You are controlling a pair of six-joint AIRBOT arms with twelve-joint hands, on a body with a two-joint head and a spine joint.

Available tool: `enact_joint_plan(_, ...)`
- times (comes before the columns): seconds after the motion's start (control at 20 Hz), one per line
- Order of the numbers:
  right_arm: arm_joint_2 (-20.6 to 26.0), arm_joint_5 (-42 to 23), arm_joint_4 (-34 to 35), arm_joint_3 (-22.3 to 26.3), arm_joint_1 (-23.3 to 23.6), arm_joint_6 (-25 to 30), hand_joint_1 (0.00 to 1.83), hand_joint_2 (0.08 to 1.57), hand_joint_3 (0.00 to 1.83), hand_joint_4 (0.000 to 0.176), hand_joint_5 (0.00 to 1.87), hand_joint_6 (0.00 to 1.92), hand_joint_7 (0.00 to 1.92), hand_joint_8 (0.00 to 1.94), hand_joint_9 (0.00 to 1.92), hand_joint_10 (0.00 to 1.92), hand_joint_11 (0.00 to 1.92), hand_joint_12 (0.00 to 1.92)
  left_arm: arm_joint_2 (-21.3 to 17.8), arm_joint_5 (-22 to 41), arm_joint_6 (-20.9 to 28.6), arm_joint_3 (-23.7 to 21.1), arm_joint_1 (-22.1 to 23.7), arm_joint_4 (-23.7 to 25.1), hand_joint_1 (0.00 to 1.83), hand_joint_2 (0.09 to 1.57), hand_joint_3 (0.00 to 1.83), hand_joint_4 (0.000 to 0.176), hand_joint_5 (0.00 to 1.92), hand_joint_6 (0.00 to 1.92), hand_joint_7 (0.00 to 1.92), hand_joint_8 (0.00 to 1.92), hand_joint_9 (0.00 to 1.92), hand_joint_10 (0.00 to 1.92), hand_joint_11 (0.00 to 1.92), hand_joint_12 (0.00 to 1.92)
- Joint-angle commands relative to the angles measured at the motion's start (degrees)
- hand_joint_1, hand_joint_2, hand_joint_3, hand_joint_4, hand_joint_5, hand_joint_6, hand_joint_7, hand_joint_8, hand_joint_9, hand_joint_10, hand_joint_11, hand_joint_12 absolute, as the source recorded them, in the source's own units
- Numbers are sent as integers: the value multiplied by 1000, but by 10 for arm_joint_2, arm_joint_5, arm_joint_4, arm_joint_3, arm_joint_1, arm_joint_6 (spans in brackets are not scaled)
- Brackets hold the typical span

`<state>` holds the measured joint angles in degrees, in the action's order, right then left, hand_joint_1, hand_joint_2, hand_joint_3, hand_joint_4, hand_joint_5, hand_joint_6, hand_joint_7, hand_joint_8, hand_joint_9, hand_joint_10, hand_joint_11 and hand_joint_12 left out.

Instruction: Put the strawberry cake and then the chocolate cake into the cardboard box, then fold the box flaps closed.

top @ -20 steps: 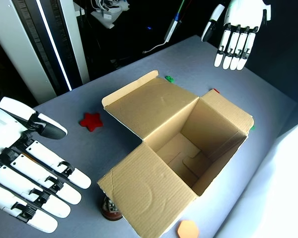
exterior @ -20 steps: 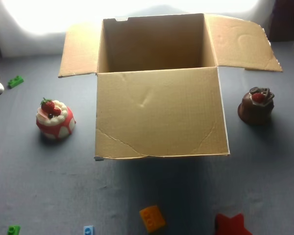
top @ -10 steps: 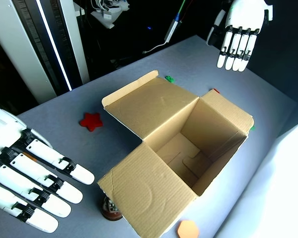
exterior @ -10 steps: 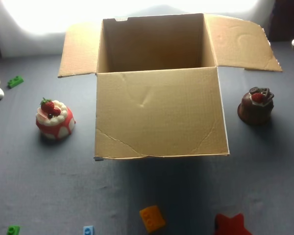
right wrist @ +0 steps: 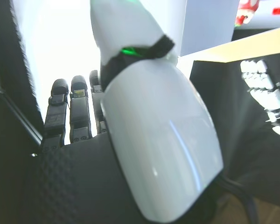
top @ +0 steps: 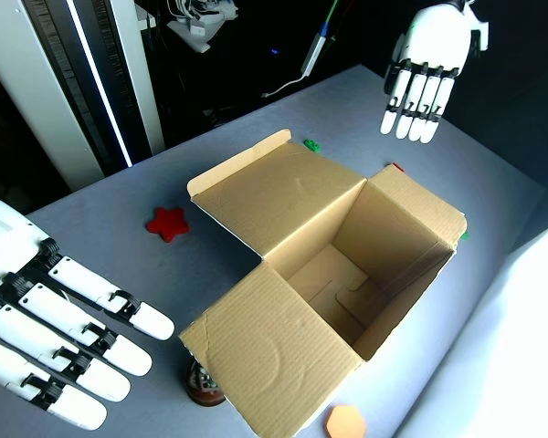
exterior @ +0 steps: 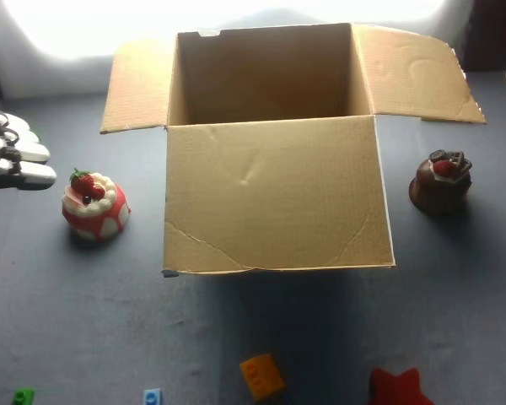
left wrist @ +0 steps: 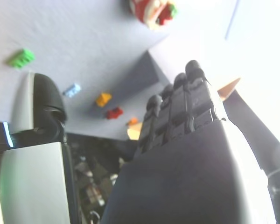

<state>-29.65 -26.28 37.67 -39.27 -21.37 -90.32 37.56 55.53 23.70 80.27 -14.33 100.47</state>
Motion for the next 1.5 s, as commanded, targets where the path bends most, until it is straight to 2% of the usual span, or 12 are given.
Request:
enact_joint_plan(0.0,7,-55,-2,-2,5,-1,1272,1055,0,37,0,0,30,6,27,9,24,11,-1,-11,-10,0,-1,-50,1120,1045,3,28,0,0,0,0,17,4,0,321)
enact_joint_plan(0.15,2,-38,29,-9,6,-1,1266,1073,0,38,0,0,44,8,20,5,0,0,24,-26,-30,-1,-41,-77,1174,1025,0,23,13,3,0,0,0,0,0,347)
enact_joint_plan(0.4,-22,-34,62,-41,5,-7,1301,1055,0,55,0,0,37,0,13,2,0,0,67,-59,-45,16,-95,-124,1161,1023,0,41,47,6,50,4,32,6,0,423)
enact_joint_plan(0.5,-35,-33,62,-47,5,-7,1282,1057,0,56,0,0,6,0,1,0,0,0,81,-68,-50,19,-96,-127,1157,1032,4,38,40,1,15,1,3,0,0,343)
enact_joint_plan(0.6,-44,-20,62,-53,5,-6,1279,1048,0,62,0,0,11,4,0,0,0,0,94,-76,-53,24,-97,-131,1163,1027,0,27,72,7,32,2,27,6,0,401)
enact_joint_plan(0.75,-63,-38,62,-64,7,-1,1264,1090,7,56,0,0,0,0,0,0,0,0,127,-81,-55,48,-103,-134,1145,1033,2,25,50,0,20,0,28,1,0,414)
enact_joint_plan(0.95,-65,-42,62,-67,6,-1,1218,1108,17,28,0,0,0,0,0,0,0,0,163,-84,-57,86,-105,-134,1209,1011,0,31,43,1,22,0,49,9,0,350)
enact_joint_plan(1.0,-65,-42,62,-67,6,0,1215,1102,14,32,0,0,0,0,0,0,0,0,170,-85,-57,96,-105,-134,1215,1008,0,30,50,3,19,0,43,5,0,344)
enact_joint_plan(1.1,-65,-41,62,-67,4,0,1246,1100,13,44,0,0,0,0,0,0,0,0,187,-88,-57,117,-105,-134,1186,1020,0,47,70,6,29,2,14,0,0,393)
enact_joint_plan(1.25,-64,-41,62,-67,1,0,1263,1090,9,62,0,0,0,0,0,0,0,0,209,-90,-57,143,-96,-134,1174,1037,6,33,65,2,33,3,24,7,0,384)
enact_joint_plan(1.3,-64,-42,62,-67,1,0,1249,1088,9,61,0,0,0,0,0,0,0,0,217,-91,-57,151,-93,-133,1190,1038,6,26,66,2,32,2,24,7,0,381)
enact_joint_plan(1.45,-64,-43,62,-67,1,-2,1264,1077,3,55,0,0,0,0,0,0,0,0,237,-93,-57,171,-92,-129,1237,1016,0,28,108,12,56,5,45,10,0,395)
